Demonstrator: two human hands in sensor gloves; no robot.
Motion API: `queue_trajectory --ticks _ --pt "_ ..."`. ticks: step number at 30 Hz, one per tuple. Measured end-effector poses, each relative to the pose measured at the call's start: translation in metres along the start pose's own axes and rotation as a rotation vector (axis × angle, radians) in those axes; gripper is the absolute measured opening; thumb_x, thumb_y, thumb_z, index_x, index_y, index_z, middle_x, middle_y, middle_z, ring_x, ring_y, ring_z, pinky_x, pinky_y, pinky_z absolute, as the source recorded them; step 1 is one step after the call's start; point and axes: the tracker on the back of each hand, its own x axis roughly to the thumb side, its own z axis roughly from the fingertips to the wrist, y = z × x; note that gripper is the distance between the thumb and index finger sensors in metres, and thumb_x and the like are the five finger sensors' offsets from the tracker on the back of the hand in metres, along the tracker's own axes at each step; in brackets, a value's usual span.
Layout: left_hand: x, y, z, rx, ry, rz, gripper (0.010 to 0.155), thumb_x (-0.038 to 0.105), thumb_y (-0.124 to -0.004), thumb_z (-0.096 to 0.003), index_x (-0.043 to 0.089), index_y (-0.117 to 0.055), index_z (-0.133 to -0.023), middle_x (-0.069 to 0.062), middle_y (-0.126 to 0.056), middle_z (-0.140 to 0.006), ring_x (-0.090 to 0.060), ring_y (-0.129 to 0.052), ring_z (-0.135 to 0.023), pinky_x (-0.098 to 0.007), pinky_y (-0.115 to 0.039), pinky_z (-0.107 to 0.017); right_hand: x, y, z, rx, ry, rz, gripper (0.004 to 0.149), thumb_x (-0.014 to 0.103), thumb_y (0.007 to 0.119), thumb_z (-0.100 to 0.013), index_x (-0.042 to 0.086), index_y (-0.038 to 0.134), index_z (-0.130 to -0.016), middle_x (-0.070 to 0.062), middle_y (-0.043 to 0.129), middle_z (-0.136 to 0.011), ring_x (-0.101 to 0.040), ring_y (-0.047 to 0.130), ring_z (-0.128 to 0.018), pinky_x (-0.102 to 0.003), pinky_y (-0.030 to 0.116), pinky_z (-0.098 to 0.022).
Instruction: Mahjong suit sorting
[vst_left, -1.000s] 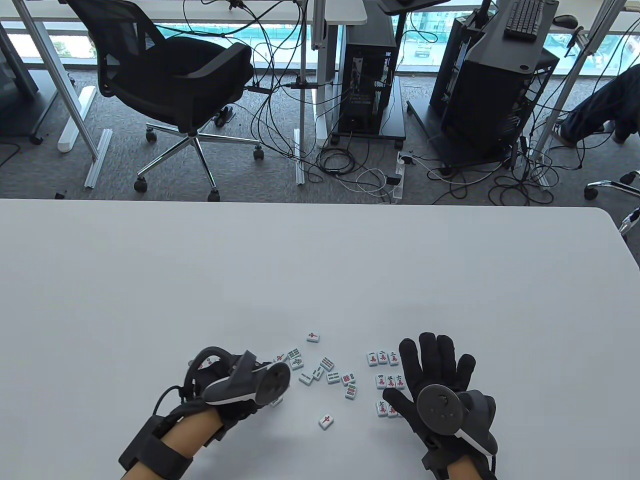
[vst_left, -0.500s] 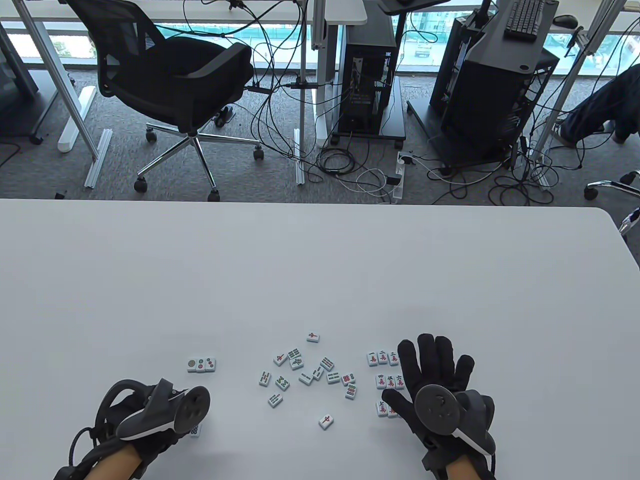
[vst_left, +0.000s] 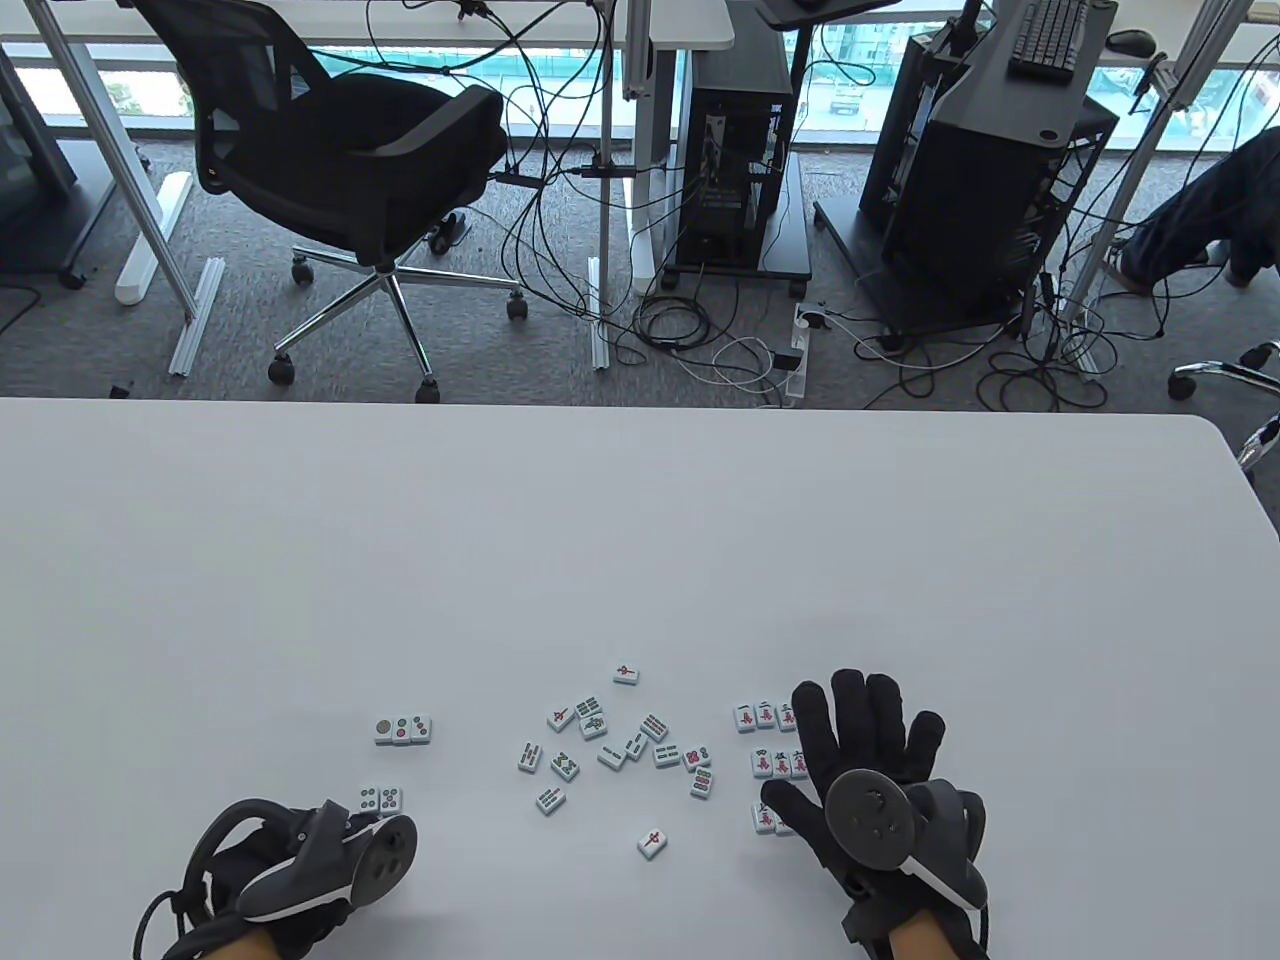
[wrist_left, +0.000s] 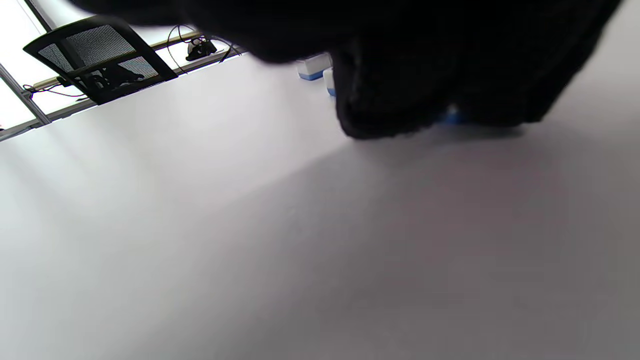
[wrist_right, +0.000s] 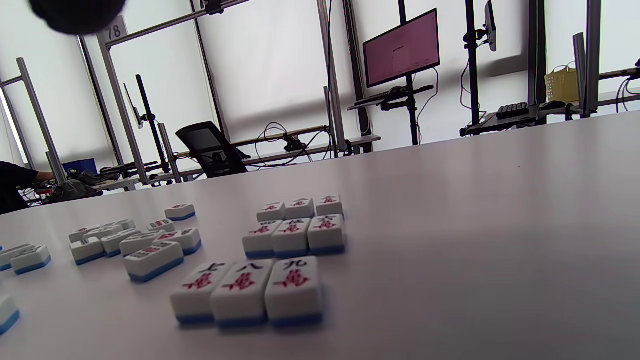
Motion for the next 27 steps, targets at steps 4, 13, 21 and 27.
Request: queue_trajectory --ticks 4,13,21,27 --pt "-0.005 0.008 0.003 0.006 0.026 0.023 0.063 0.054 -0.090 -0.0278 0.022 -0.084 -0.082 0.016 -0.100 -0.039 -0.005 -0.095 -0.010 -0.032 -0.085 -0.021 0.000 0.000 0.000 -0.001 0.001 -0.005 0.084 0.065 0.058 -0.045 0.031 0.012 -0.107 -0.012 0.005 -0.114 -0.042 0.000 -0.101 -0.074 0.011 -0.067" --pt "0.014 0.055 -0.005 0.171 -0.013 0.067 0.058 0.055 -0.088 -0.0292 0.022 -0.088 -0.077 0.016 -0.101 -0.037 -0.005 -0.094 -0.008 -0.031 -0.085 -0.018 0.000 0.000 -0.001 -0.006 -0.001 -0.013 0.084 0.065 0.058 -0.045 0.031 0.012 -0.107 -0.012 0.005 -0.114 -0.042 0.000 -0.101 -0.074 0.011 -0.067" --pt "0.072 0.100 -0.048 0.371 -0.120 0.081 0.055 0.057 -0.086 -0.0302 0.022 -0.090 -0.073 0.016 -0.101 -0.036 -0.005 -0.094 -0.008 -0.031 -0.085 -0.018 -0.002 -0.001 0.000 -0.016 0.002 -0.025 0.084 0.065 0.058 -0.045 0.031 0.012 -0.107 -0.012 0.004 -0.114 -0.042 0.000 -0.101 -0.074 0.010 -0.067" --pt "0.122 0.127 -0.083 0.445 -0.177 0.099 0.054 0.057 -0.085 -0.0308 0.022 -0.091 -0.071 0.016 -0.101 -0.035 -0.005 -0.094 -0.007 -0.031 -0.085 -0.018 -0.004 -0.002 0.000 -0.024 0.004 -0.035 0.084 0.064 0.058 -0.045 0.031 0.012 -0.107 -0.012 0.004 -0.114 -0.042 -0.001 -0.101 -0.073 0.010 -0.067"
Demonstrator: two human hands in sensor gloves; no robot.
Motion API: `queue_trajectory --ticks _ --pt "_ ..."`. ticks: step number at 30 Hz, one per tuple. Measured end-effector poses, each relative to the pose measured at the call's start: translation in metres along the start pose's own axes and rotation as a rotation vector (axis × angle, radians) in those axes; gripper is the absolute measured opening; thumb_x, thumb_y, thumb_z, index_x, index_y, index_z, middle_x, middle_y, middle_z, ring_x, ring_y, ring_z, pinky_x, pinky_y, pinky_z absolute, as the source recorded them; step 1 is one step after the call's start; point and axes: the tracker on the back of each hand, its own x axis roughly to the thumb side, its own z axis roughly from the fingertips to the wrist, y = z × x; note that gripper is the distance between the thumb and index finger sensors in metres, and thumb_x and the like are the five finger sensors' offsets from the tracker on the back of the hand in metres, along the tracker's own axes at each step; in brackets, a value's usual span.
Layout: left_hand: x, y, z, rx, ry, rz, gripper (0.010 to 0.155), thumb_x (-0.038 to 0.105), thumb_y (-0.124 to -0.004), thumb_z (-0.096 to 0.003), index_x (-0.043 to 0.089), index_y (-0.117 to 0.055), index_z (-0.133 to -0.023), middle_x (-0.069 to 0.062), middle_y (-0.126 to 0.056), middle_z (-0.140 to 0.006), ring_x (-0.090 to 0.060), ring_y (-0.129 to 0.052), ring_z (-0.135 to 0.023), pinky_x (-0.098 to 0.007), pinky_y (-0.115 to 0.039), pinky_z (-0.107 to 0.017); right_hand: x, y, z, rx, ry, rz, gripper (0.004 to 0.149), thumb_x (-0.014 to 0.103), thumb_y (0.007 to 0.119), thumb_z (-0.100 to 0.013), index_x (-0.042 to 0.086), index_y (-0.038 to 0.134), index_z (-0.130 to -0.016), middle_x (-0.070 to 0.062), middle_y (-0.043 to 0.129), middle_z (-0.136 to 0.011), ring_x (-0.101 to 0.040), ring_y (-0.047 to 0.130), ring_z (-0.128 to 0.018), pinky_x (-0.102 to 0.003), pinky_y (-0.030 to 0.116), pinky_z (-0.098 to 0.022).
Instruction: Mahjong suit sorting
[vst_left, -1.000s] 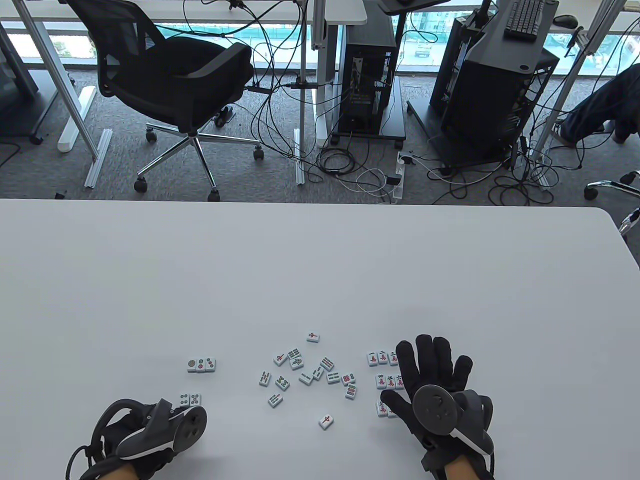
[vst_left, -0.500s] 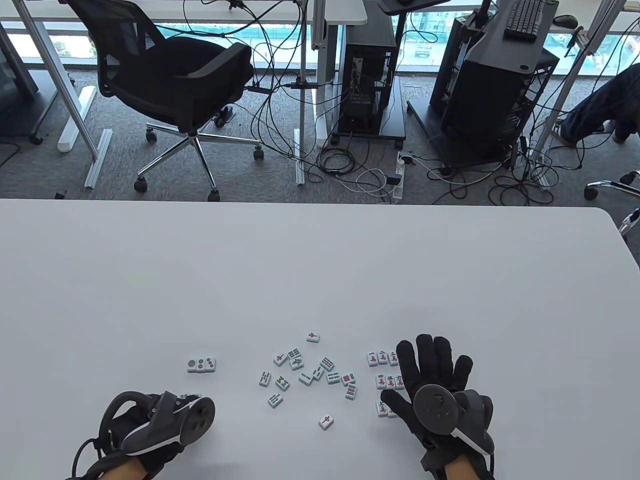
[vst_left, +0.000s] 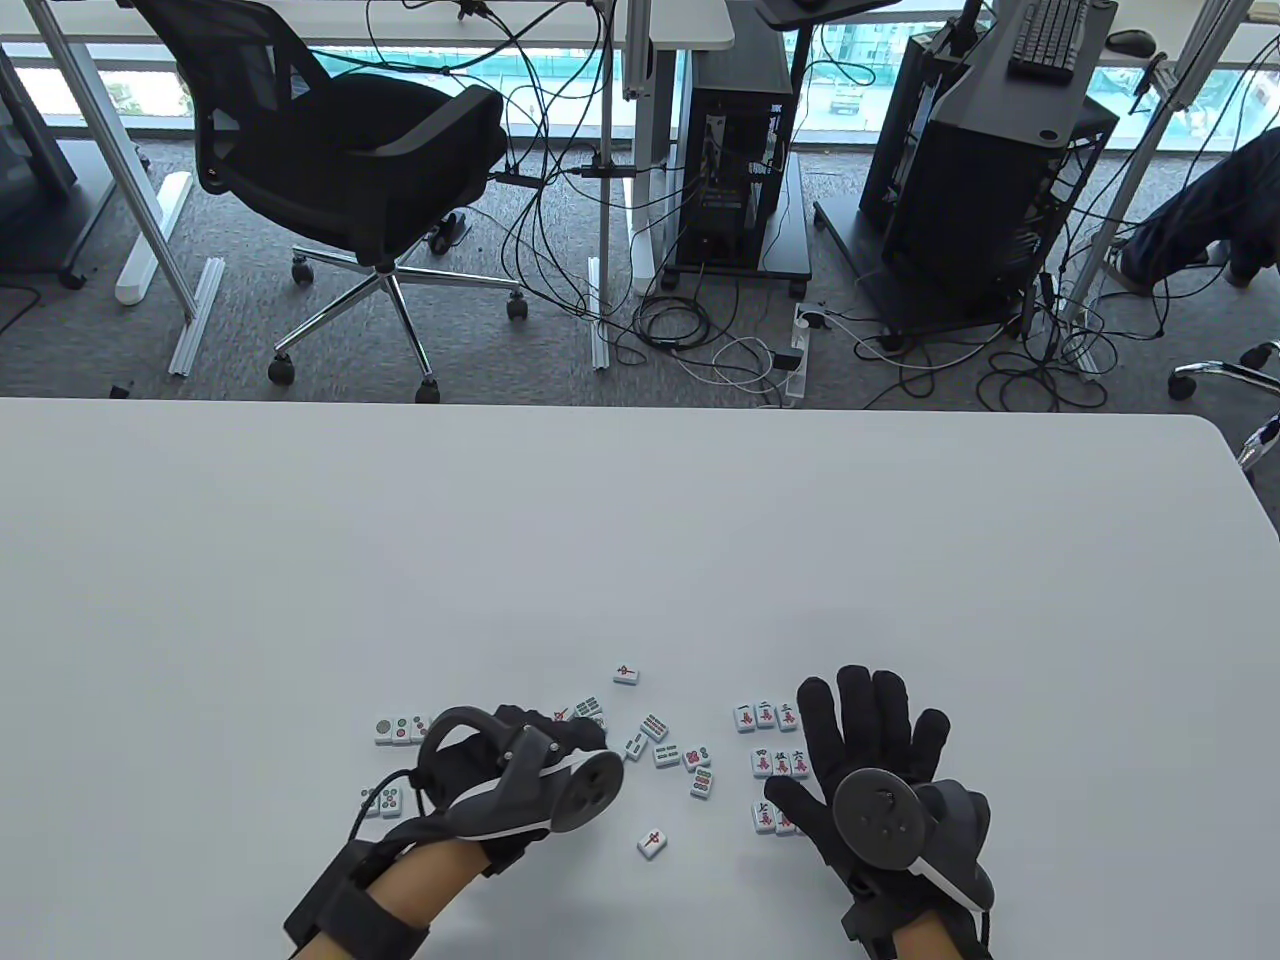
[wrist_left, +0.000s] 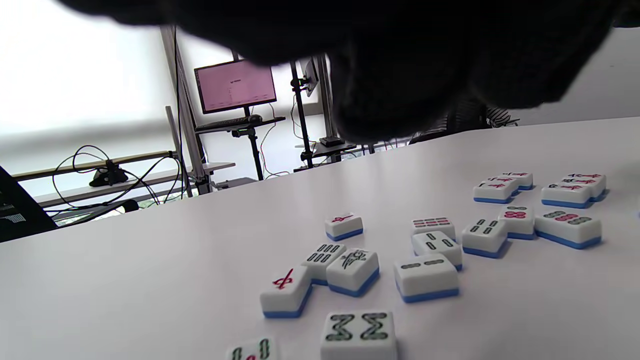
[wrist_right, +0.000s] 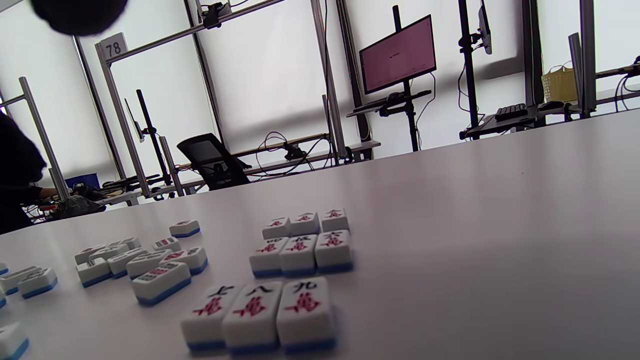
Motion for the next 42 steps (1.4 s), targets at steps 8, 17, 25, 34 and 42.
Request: queue_trajectory --ticks 8,17,25,34,42 --pt "0.046 -0.018 -0.052 -0.019 -0.135 -0.032 0.052 0.049 -0.088 -0.0322 0.030 -0.085 -0.081 0.015 -0.101 -0.037 -0.005 -0.095 -0.009 -0.032 -0.086 -0.021 -0.003 -0.003 0.001 -0.013 0.010 -0.016 0.084 0.064 0.058 -0.045 0.031 0.012 -0.107 -0.011 0.004 -0.114 -0.041 -0.001 -0.101 -0.073 0.010 -0.067" --pt "0.068 -0.032 -0.078 -0.131 -0.190 -0.155 0.057 0.048 -0.089 -0.0310 0.036 -0.079 -0.086 0.014 -0.101 -0.036 -0.005 -0.093 -0.008 -0.031 -0.085 -0.020 -0.005 -0.004 0.001 -0.019 0.018 -0.030 0.084 0.064 0.058 -0.045 0.032 0.012 -0.107 -0.011 0.004 -0.114 -0.041 -0.001 -0.101 -0.073 0.009 -0.067" --pt "0.074 -0.043 -0.090 -0.194 -0.196 -0.134 0.053 0.049 -0.089 -0.0311 0.033 -0.085 -0.081 0.014 -0.101 -0.033 -0.005 -0.091 -0.005 -0.031 -0.084 -0.017 -0.009 -0.006 0.001 -0.024 0.031 -0.034 0.084 0.064 0.058 -0.045 0.032 0.012 -0.107 -0.011 0.004 -0.114 -0.041 -0.001 -0.101 -0.073 0.009 -0.067" --pt "0.067 -0.055 -0.112 -0.239 -0.126 -0.111 0.045 0.049 -0.084 -0.0350 0.033 -0.089 -0.077 0.015 -0.100 -0.030 -0.004 -0.089 -0.003 -0.030 -0.084 -0.016 -0.008 -0.006 0.001 -0.024 0.032 -0.034 0.084 0.064 0.058 -0.046 0.032 0.012 -0.107 -0.011 0.004 -0.114 -0.041 -0.001 -0.101 -0.073 0.009 -0.067" --pt "0.056 -0.043 -0.115 -0.348 -0.167 -0.095 0.052 0.048 -0.087 -0.0335 0.035 -0.082 -0.084 0.014 -0.100 -0.031 -0.005 -0.090 -0.004 -0.031 -0.083 -0.017 -0.009 -0.007 0.001 -0.029 0.034 -0.044 0.084 0.064 0.058 -0.045 0.032 0.012 -0.107 -0.011 0.004 -0.114 -0.041 -0.002 -0.101 -0.073 0.009 -0.067"
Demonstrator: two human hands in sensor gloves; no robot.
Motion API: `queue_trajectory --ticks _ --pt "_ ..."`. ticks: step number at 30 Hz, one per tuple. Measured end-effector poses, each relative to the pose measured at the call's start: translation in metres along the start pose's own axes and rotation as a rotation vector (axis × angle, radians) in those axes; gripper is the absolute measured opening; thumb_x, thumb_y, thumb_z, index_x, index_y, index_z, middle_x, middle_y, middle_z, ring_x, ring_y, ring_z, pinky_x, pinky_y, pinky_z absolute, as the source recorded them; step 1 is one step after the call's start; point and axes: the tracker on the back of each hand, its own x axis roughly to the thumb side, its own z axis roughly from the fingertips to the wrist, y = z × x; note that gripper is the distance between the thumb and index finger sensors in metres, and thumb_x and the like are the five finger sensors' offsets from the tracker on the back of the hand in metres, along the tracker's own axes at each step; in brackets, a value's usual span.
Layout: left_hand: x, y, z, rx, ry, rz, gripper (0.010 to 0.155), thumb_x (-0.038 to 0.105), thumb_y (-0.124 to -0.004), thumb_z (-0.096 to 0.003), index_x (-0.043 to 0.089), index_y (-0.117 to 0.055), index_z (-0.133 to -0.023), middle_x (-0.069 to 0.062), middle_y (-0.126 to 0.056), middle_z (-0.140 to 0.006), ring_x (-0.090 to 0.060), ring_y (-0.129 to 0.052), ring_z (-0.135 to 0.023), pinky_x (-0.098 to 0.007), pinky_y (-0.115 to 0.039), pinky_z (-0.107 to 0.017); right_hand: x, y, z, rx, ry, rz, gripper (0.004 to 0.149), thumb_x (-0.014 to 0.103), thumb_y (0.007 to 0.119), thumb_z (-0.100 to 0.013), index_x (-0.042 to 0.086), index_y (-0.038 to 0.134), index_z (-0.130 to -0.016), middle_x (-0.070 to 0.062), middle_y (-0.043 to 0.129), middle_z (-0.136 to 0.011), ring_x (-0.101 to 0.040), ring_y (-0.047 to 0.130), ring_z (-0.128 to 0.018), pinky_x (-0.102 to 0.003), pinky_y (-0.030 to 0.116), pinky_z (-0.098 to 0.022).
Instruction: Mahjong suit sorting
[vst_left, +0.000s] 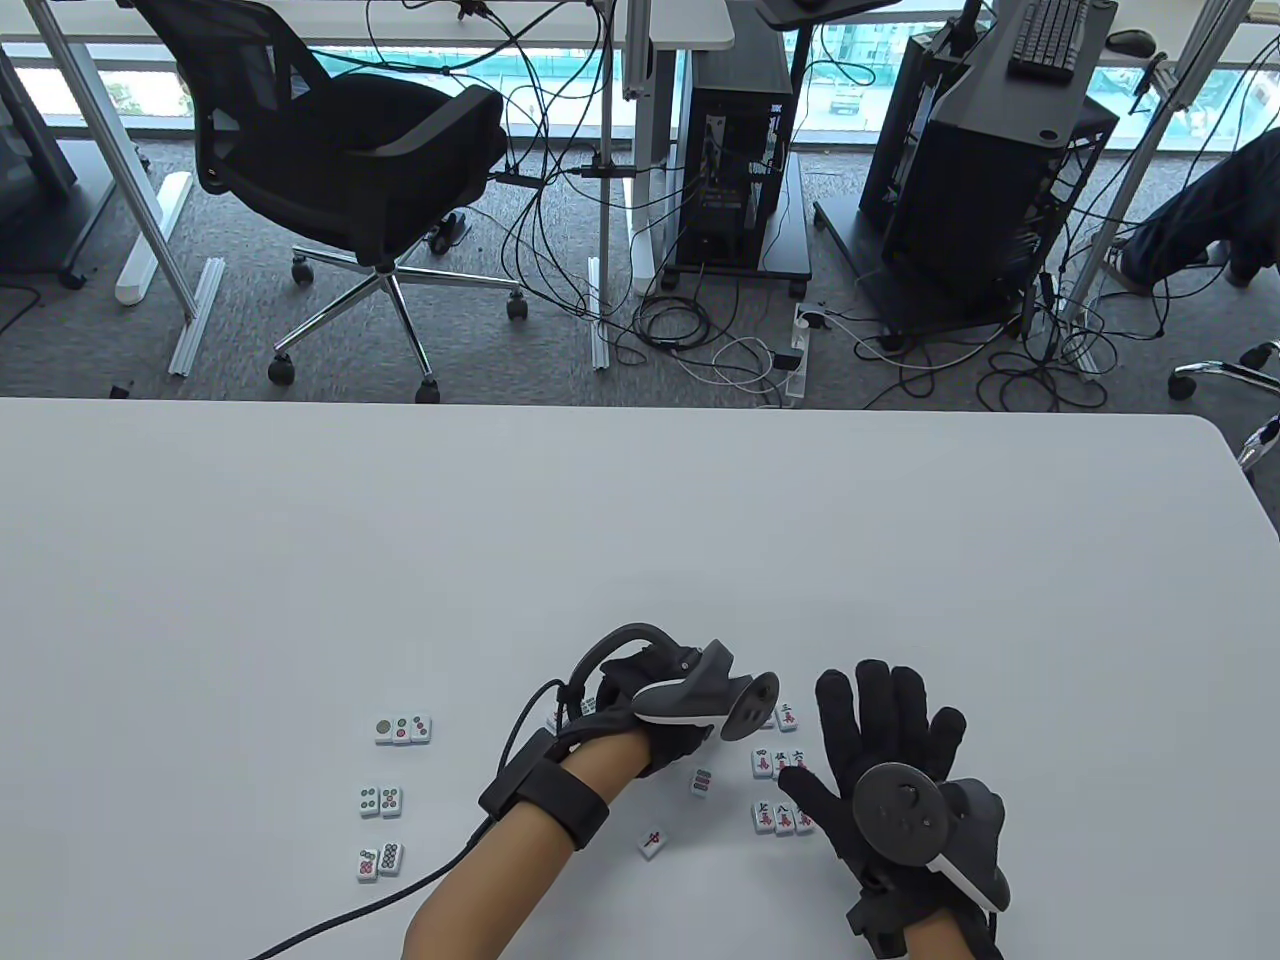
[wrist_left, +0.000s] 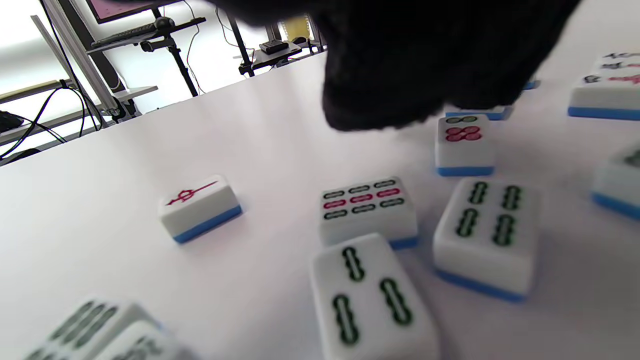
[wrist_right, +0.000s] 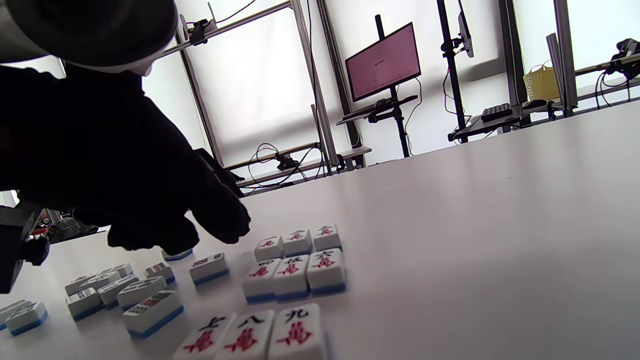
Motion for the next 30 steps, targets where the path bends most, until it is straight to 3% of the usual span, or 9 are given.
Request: queue_trajectory --ticks 6,12,18,22,24,30 --pt "0.011 -0.009 -0.005 -0.015 -0.027 -0.082 0.056 0.049 -0.089 -0.0312 0.036 -0.081 -0.085 0.014 -0.100 -0.032 -0.005 -0.090 -0.004 -0.031 -0.083 -0.017 0.001 0.000 0.000 0.003 -0.002 0.009 0.084 0.064 0.058 -0.045 0.032 0.012 -0.107 -0.011 0.004 -0.114 -0.041 -0.001 -0.101 -0.073 0.009 -0.067" --pt "0.020 -0.013 -0.009 0.023 -0.029 -0.092 0.057 0.053 -0.088 -0.0304 0.024 -0.085 -0.079 0.016 -0.098 -0.030 -0.004 -0.089 -0.003 -0.030 -0.083 -0.016 0.001 0.000 0.000 0.003 0.000 0.006 0.083 0.064 0.058 -0.045 0.032 0.012 -0.107 -0.011 0.004 -0.114 -0.041 -0.001 -0.101 -0.073 0.009 -0.067" --pt "0.013 -0.010 -0.005 0.038 -0.012 -0.056 0.058 0.055 -0.088 -0.0294 0.022 -0.087 -0.077 0.017 -0.098 -0.029 -0.003 -0.089 -0.002 -0.030 -0.084 -0.015 0.001 0.000 0.000 -0.001 -0.004 0.000 0.084 0.064 0.058 -0.045 0.032 0.012 -0.107 -0.011 0.003 -0.114 -0.041 -0.002 -0.101 -0.073 0.009 -0.067" --pt "-0.020 0.001 0.017 0.119 0.059 0.138 0.060 0.054 -0.089 -0.0290 0.020 -0.087 -0.078 0.017 -0.098 -0.029 -0.004 -0.089 -0.002 -0.030 -0.083 -0.015 0.002 0.000 0.000 -0.005 -0.010 0.007 0.084 0.064 0.058 -0.046 0.032 0.012 -0.107 -0.011 0.004 -0.114 -0.041 -0.002 -0.101 -0.073 0.009 -0.067" --pt "-0.047 0.007 0.037 0.148 0.108 0.144 0.060 0.054 -0.089 -0.0285 0.020 -0.087 -0.078 0.017 -0.098 -0.029 -0.004 -0.089 -0.002 -0.030 -0.083 -0.015 0.002 0.000 0.000 -0.004 -0.012 0.009 0.084 0.064 0.058 -0.046 0.032 0.012 -0.107 -0.011 0.004 -0.114 -0.041 -0.002 -0.101 -0.073 0.009 -0.067" --pt "-0.111 -0.005 0.104 0.111 0.234 0.225 0.060 0.053 -0.090 -0.0282 0.019 -0.087 -0.077 0.016 -0.099 -0.029 -0.004 -0.089 -0.001 -0.031 -0.083 -0.015 0.003 0.001 0.000 0.002 -0.015 0.018 0.084 0.064 0.058 -0.046 0.032 0.012 -0.107 -0.011 0.004 -0.114 -0.041 -0.001 -0.101 -0.073 0.009 -0.067"
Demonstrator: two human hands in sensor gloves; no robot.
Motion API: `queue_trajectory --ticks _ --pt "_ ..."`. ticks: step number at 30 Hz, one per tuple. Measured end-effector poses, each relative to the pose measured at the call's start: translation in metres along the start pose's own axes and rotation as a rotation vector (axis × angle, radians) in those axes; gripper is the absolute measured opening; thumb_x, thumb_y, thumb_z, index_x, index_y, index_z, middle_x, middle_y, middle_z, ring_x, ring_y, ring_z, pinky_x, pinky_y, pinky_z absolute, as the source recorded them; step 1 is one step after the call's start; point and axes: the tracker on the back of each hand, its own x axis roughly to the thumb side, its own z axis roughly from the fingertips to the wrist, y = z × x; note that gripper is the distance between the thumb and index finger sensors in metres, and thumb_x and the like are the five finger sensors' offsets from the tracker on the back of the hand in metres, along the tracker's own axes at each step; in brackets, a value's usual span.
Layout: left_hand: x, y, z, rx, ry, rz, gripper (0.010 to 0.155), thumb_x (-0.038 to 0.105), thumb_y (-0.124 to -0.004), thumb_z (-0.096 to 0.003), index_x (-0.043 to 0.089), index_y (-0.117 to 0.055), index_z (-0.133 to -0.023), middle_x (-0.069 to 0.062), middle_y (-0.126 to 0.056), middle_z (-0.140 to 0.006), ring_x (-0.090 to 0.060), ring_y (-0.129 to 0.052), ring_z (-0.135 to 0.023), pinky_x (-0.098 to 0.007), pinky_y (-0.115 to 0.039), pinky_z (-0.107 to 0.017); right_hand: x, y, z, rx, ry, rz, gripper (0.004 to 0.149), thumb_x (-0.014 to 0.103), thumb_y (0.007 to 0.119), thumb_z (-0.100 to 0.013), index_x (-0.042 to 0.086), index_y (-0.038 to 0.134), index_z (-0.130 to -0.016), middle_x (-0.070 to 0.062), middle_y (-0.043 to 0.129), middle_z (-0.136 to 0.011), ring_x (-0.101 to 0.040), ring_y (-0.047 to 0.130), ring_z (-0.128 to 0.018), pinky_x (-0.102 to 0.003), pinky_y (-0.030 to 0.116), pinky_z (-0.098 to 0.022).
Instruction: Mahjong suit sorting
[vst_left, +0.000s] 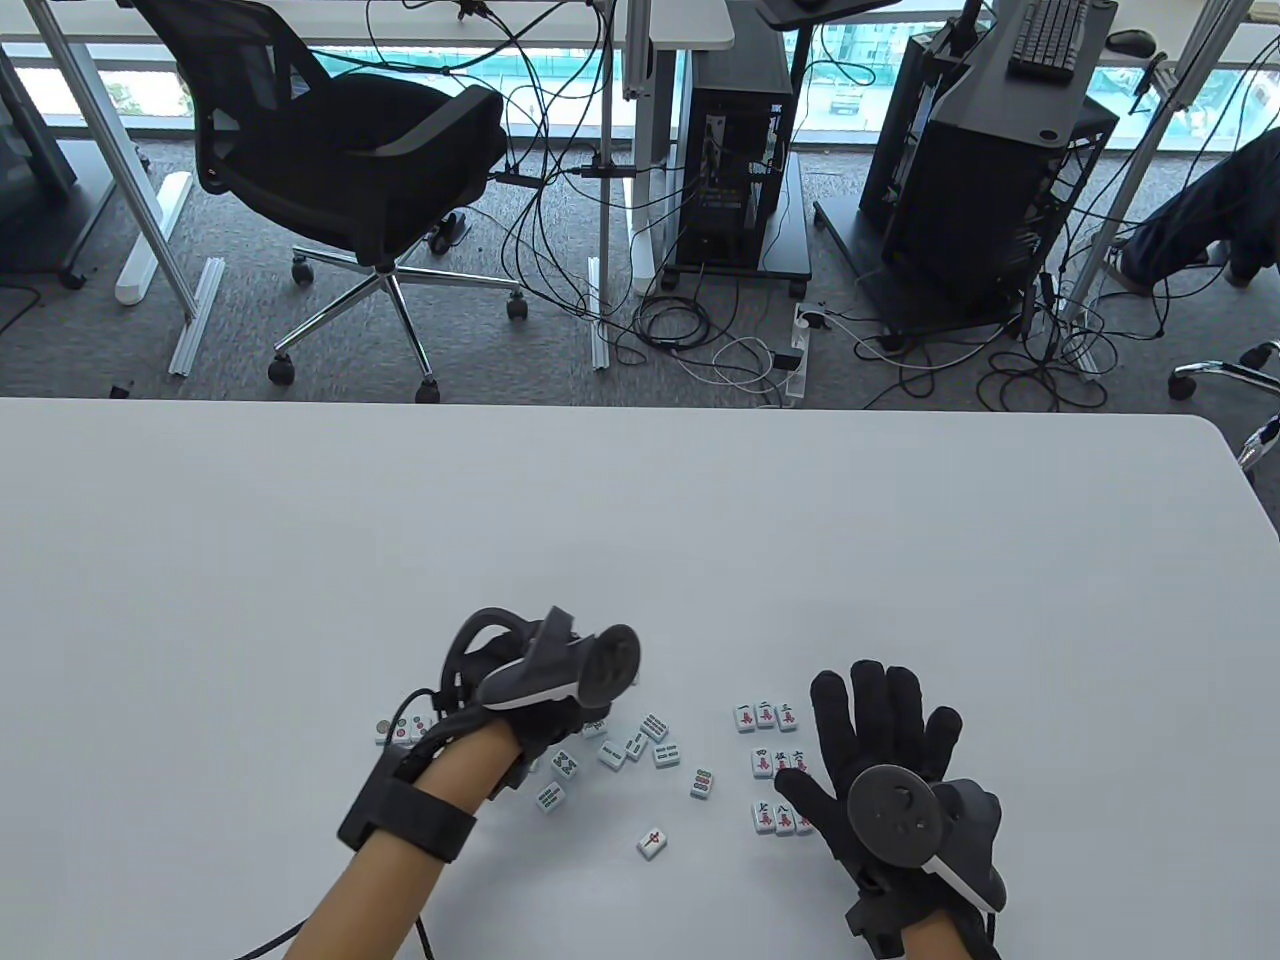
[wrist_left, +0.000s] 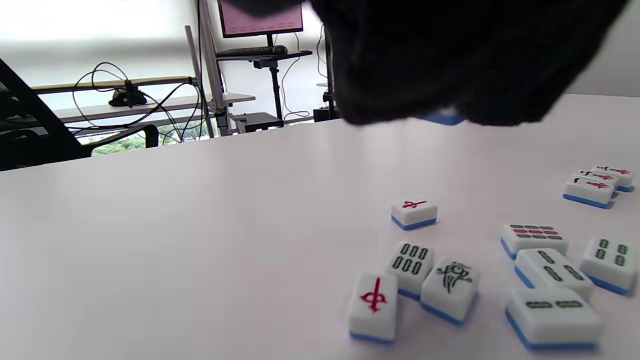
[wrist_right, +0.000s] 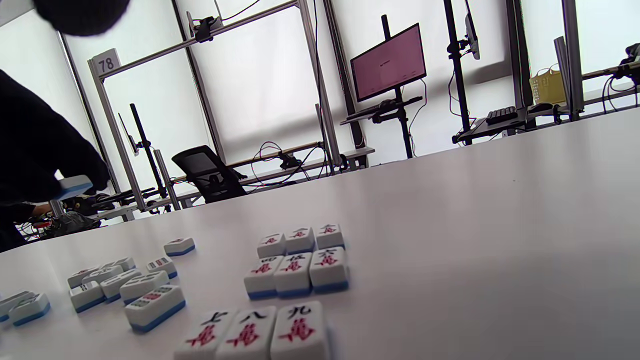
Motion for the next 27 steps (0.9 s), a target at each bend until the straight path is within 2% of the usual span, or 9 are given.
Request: queue_trajectory --ticks 5,11,17,27 --pt "-0.041 -0.024 0.049 -0.084 0.067 -0.099 0.060 0.053 -0.091 -0.0277 0.020 -0.088 -0.077 0.017 -0.099 -0.028 -0.004 -0.089 -0.001 -0.030 -0.083 -0.013 0.001 0.001 0.000 0.005 0.000 0.012 0.084 0.064 0.058 -0.045 0.031 0.012 -0.107 -0.011 0.004 -0.114 -0.041 -0.001 -0.101 -0.073 0.010 -0.067" --pt "-0.056 -0.052 0.084 -0.152 0.088 -0.181 0.059 0.053 -0.091 -0.0272 0.020 -0.088 -0.077 0.017 -0.099 -0.028 -0.004 -0.089 -0.001 -0.030 -0.083 -0.013 0.002 0.005 0.000 0.021 -0.003 0.028 0.084 0.064 0.058 -0.045 0.031 0.012 -0.107 -0.011 0.004 -0.114 -0.042 -0.001 -0.101 -0.073 0.010 -0.067" --pt "-0.061 -0.070 0.091 -0.178 0.103 -0.187 0.059 0.053 -0.091 -0.0270 0.021 -0.088 -0.077 0.017 -0.099 -0.027 -0.004 -0.088 -0.001 -0.030 -0.083 -0.013 0.003 0.007 -0.001 0.035 -0.004 0.038 0.084 0.064 0.058 -0.045 0.031 0.012 -0.107 -0.012 0.005 -0.114 -0.042 0.000 -0.101 -0.073 0.010 -0.067" --pt "-0.061 -0.082 0.096 -0.186 0.107 -0.234 0.060 0.054 -0.090 -0.0268 0.023 -0.088 -0.078 0.017 -0.099 -0.028 -0.004 -0.088 -0.001 -0.030 -0.083 -0.015 0.004 0.007 -0.001 0.034 -0.005 0.034 0.084 0.064 0.058 -0.045 0.031 0.012 -0.107 -0.012 0.004 -0.114 -0.042 -0.001 -0.101 -0.073 0.010 -0.067"
